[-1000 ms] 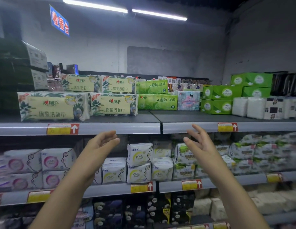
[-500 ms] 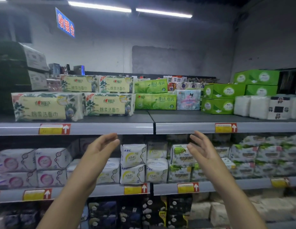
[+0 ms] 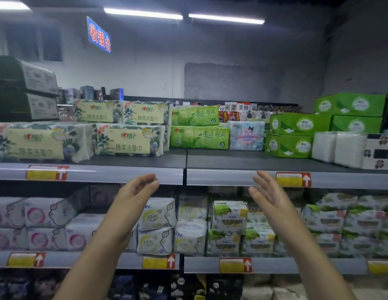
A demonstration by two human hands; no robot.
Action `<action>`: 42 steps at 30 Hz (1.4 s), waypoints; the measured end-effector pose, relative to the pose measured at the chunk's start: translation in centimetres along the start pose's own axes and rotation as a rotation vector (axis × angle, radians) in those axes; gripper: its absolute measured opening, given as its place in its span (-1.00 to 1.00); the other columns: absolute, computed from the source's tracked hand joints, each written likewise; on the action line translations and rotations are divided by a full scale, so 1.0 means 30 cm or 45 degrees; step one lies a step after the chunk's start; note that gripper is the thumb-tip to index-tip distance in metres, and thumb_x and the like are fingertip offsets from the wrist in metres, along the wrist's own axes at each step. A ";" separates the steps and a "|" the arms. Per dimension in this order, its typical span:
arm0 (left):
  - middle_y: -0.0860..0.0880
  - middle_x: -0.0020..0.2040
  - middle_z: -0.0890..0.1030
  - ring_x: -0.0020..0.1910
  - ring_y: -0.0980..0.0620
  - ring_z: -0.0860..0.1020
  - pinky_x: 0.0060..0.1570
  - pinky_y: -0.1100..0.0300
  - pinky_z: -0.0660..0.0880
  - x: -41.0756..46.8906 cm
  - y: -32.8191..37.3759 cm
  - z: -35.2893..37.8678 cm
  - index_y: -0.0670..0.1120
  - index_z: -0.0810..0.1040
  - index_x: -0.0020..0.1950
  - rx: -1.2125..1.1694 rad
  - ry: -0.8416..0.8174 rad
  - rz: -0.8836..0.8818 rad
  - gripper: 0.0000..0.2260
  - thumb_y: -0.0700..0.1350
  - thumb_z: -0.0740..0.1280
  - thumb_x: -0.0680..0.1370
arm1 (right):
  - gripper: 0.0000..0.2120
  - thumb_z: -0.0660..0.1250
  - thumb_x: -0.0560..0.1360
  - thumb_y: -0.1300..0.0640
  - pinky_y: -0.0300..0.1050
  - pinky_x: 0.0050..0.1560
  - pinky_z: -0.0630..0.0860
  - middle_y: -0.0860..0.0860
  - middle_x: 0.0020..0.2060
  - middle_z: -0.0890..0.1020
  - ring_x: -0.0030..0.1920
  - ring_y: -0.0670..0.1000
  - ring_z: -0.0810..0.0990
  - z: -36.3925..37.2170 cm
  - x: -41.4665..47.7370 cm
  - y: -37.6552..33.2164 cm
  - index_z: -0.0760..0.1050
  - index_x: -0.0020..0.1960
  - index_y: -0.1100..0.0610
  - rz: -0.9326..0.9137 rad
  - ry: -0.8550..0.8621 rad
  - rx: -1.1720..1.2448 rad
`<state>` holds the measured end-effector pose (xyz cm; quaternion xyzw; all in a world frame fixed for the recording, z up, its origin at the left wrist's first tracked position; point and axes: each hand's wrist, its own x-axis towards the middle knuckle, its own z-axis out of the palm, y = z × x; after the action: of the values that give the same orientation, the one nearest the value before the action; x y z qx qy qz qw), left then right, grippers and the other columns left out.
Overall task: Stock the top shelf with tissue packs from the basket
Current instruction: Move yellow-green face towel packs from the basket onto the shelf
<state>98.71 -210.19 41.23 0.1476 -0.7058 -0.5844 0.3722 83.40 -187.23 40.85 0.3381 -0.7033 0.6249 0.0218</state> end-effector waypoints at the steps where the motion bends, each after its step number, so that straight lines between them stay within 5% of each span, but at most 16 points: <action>1: 0.14 0.19 0.56 0.09 0.34 0.46 0.01 0.36 0.31 0.009 0.003 0.005 0.08 0.50 0.24 0.001 -0.002 0.001 -0.77 -0.03 0.30 0.58 | -0.46 0.23 0.52 -0.05 -0.16 0.27 0.28 -0.23 0.38 0.32 0.36 -0.19 0.29 0.003 0.005 0.008 0.17 0.46 -0.15 0.009 0.012 0.002; 4: 0.13 0.21 0.56 0.19 0.19 0.49 0.15 0.24 0.32 0.033 -0.001 0.008 0.09 0.49 0.25 -0.005 -0.011 -0.024 -0.76 -0.03 0.30 0.58 | -0.47 0.24 0.53 -0.05 -0.15 0.29 0.27 -0.21 0.40 0.31 0.41 -0.15 0.28 0.008 0.025 0.023 0.16 0.46 -0.15 0.037 0.018 -0.005; 14: 0.14 0.20 0.60 0.26 0.14 0.50 0.33 0.07 0.35 0.022 -0.142 -0.040 0.18 0.56 0.13 0.048 -0.080 -0.130 -0.82 0.06 0.37 0.53 | -0.44 0.23 0.50 -0.12 -0.16 0.25 0.30 -0.21 0.40 0.30 0.39 -0.15 0.30 0.059 -0.010 0.126 0.14 0.46 -0.18 0.131 -0.024 -0.033; 30: 0.08 0.20 0.60 0.26 0.09 0.51 0.34 0.07 0.35 -0.116 -0.433 -0.074 0.13 0.58 0.04 0.064 -0.040 -0.397 -0.90 -0.05 0.31 0.58 | -0.49 0.24 0.54 -0.06 -0.21 0.24 0.32 -0.20 0.31 0.38 0.12 -0.36 0.39 0.103 -0.234 0.377 0.22 0.45 -0.09 0.407 -0.001 -0.052; 36: -0.05 0.20 0.61 0.24 0.01 0.53 0.34 0.03 0.38 -0.197 -0.539 -0.049 0.07 0.58 0.05 0.039 -0.004 -0.555 -0.91 -0.08 0.32 0.58 | -0.53 0.23 0.57 -0.01 -0.11 0.30 0.34 -0.13 0.37 0.37 0.29 -0.15 0.37 0.108 -0.325 0.484 0.21 0.45 -0.09 0.564 -0.014 -0.074; 42: -0.02 0.21 0.60 0.24 0.01 0.53 0.26 0.05 0.40 -0.302 -0.628 -0.058 0.09 0.55 0.16 0.073 -0.161 -0.636 -0.49 0.22 0.38 0.26 | -0.52 0.23 0.57 0.01 -0.20 0.19 0.30 -0.08 0.35 0.40 0.24 -0.16 0.39 0.125 -0.418 0.601 0.24 0.46 -0.01 0.699 -0.007 -0.074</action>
<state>101.80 -210.76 20.48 0.2908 -0.6856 -0.6461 0.1673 85.47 -185.13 18.78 0.1359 -0.7864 0.5860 -0.1406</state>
